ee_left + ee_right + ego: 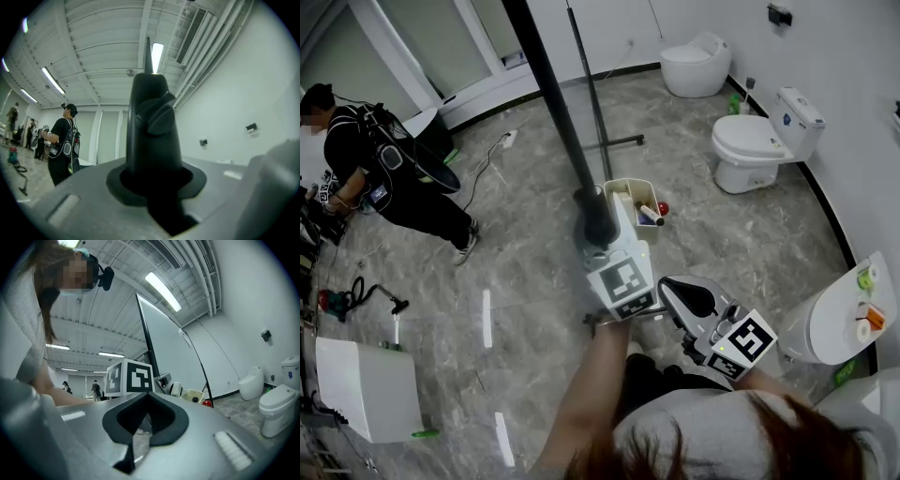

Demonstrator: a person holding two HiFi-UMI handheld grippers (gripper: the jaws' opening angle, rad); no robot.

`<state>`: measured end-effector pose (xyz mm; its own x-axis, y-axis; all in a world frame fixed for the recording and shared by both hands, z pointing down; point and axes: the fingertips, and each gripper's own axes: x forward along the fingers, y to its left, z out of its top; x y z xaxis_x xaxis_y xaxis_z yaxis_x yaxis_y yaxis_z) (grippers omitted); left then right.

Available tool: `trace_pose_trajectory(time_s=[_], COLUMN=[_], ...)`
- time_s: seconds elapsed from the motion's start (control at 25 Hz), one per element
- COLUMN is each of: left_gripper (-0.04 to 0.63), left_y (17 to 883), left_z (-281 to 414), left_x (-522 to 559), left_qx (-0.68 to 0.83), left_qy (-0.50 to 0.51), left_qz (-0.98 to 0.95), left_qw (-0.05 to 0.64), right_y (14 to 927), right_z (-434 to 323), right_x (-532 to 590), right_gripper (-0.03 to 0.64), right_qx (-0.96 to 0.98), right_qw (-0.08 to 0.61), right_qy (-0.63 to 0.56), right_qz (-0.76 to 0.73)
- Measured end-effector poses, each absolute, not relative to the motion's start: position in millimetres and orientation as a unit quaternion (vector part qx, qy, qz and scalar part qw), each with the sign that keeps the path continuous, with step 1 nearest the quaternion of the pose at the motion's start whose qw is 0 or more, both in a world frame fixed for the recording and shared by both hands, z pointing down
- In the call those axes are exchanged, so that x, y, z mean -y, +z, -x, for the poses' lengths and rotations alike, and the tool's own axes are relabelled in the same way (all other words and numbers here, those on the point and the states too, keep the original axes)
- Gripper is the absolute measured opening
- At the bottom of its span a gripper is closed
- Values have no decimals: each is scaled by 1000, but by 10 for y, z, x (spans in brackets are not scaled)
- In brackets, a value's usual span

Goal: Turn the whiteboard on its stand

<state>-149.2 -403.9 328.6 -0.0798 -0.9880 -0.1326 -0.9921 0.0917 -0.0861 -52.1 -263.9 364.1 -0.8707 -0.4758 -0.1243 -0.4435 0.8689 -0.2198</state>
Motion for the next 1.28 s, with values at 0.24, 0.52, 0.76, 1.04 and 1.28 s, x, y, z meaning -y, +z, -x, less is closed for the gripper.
trace_pose_trajectory(time_s=[0.24,0.52,0.76,1.04,1.28], left_gripper=[106,120,130,144,155], left_y=[3226,3250,3245,3217,3194], left_z=[1331,1170,990,821,629], left_x=[3760,3455,3195,2916,2655], left_qx=[-731,-721,-711,-697,-691], left_qy=[16,20,28,36,43], left_qz=[678,689,700,713,719], left_qw=[80,72,67,60,61], right_y=[3715,3695,3647,3635,3708], right_z=[441,345,180,49,-248], right_x=[2427,2220,1920,1382,930], right_gripper=[3,3,2,2,2], right_qx=[-965,-963,-952,-936,-920], right_qw=[86,84,90,95,100], right_qy=[-101,-93,-84,-89,-95], right_qz=[225,238,281,326,366])
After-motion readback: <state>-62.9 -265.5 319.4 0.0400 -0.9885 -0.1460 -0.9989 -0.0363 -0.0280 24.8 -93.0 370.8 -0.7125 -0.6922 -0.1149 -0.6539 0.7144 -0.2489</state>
